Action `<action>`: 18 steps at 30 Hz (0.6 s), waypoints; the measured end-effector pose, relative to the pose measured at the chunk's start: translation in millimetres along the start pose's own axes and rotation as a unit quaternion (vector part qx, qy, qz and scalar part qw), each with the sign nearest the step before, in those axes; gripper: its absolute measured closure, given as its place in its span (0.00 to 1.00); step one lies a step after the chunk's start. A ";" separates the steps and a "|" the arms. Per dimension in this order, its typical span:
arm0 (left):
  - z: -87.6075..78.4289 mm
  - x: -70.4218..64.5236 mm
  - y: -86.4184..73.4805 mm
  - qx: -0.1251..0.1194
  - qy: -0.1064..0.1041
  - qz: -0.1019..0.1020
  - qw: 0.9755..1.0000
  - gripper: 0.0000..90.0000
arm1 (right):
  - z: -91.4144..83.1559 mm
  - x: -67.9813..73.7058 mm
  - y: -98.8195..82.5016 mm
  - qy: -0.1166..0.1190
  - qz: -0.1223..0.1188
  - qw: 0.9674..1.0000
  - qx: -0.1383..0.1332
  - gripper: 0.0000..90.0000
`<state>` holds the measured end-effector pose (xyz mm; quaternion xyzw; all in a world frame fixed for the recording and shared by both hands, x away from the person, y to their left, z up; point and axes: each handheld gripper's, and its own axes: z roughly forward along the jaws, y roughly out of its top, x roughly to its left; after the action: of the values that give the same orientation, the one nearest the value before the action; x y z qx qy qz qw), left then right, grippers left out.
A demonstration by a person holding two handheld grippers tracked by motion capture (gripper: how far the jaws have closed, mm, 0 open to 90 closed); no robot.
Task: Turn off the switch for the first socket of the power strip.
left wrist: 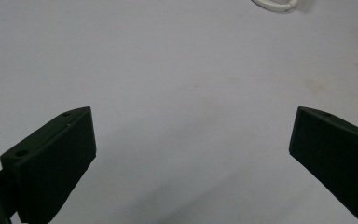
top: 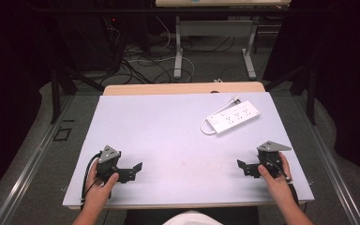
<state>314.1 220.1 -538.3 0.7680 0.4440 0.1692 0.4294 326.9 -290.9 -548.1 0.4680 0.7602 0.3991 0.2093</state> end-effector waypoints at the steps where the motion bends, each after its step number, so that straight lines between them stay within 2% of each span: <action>1: -0.1 0.0 0.0 0.000 0.000 0.000 1.000 0.00 | 0.1 -0.5 -0.2 -0.001 0.003 1.000 0.001 0.00; 3: -0.1 0.1 0.1 0.000 0.000 0.000 1.000 0.00 | 0.5 -2.5 -1.0 -0.004 0.003 1.000 0.001 0.00; 4: -0.2 0.1 0.2 0.000 0.000 -0.001 1.000 0.00 | 0.4 -1.9 -1.1 -0.001 0.012 1.000 0.003 0.00; 13: -0.4 1.5 0.3 0.001 0.001 0.000 1.000 0.00 | 2.3 -4.8 -2.6 0.000 0.015 1.000 0.007 0.00; 18: 0.5 1.0 -0.4 -0.005 0.006 -0.001 1.000 0.00 | 1.8 -4.7 -2.7 0.002 0.020 1.000 0.007 0.00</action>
<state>314.8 220.8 -539.1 0.7643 0.4462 0.1756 0.4313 328.9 -294.9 -551.6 0.4840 0.7536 0.3990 0.1966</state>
